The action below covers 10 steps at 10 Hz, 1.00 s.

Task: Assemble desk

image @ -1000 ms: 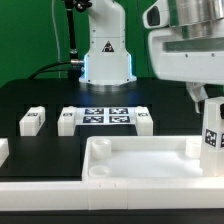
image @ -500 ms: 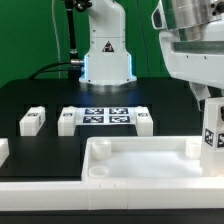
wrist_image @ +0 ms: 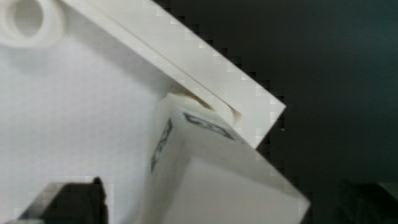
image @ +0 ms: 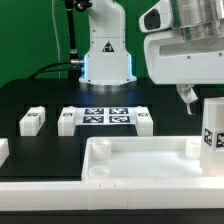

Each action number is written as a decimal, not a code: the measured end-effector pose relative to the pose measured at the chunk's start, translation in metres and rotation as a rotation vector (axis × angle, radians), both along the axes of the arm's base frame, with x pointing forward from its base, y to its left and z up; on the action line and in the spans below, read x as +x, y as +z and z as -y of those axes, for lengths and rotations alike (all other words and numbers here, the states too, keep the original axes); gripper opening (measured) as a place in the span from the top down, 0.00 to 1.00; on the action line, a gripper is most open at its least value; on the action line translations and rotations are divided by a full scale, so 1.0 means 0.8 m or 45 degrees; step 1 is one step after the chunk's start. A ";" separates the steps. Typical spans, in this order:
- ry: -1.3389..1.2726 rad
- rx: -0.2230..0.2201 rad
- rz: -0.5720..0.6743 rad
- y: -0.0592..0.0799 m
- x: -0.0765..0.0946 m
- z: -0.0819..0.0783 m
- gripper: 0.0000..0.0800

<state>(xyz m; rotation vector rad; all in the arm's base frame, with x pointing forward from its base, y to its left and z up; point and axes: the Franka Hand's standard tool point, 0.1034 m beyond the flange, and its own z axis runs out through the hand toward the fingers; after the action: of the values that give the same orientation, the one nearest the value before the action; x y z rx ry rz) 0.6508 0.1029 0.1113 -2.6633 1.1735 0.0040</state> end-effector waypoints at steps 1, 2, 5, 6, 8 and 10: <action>0.214 -0.044 0.040 0.001 0.000 -0.001 0.19; 0.505 -0.118 0.087 0.002 -0.001 -0.008 0.19; 1.170 -0.167 0.188 -0.002 -0.004 -0.007 0.19; 1.126 -0.164 0.180 -0.002 -0.004 -0.008 0.19; 1.105 -0.162 0.176 -0.002 -0.004 -0.008 0.51; 0.909 -0.156 0.136 -0.003 -0.004 -0.001 0.62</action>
Offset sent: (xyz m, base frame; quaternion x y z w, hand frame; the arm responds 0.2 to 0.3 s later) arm 0.0043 0.0216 0.0001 0.0208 -0.0536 -0.5054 0.8610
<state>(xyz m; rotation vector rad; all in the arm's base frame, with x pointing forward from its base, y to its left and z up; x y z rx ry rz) 0.6476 0.1039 0.1091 -2.9891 0.1528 -0.0898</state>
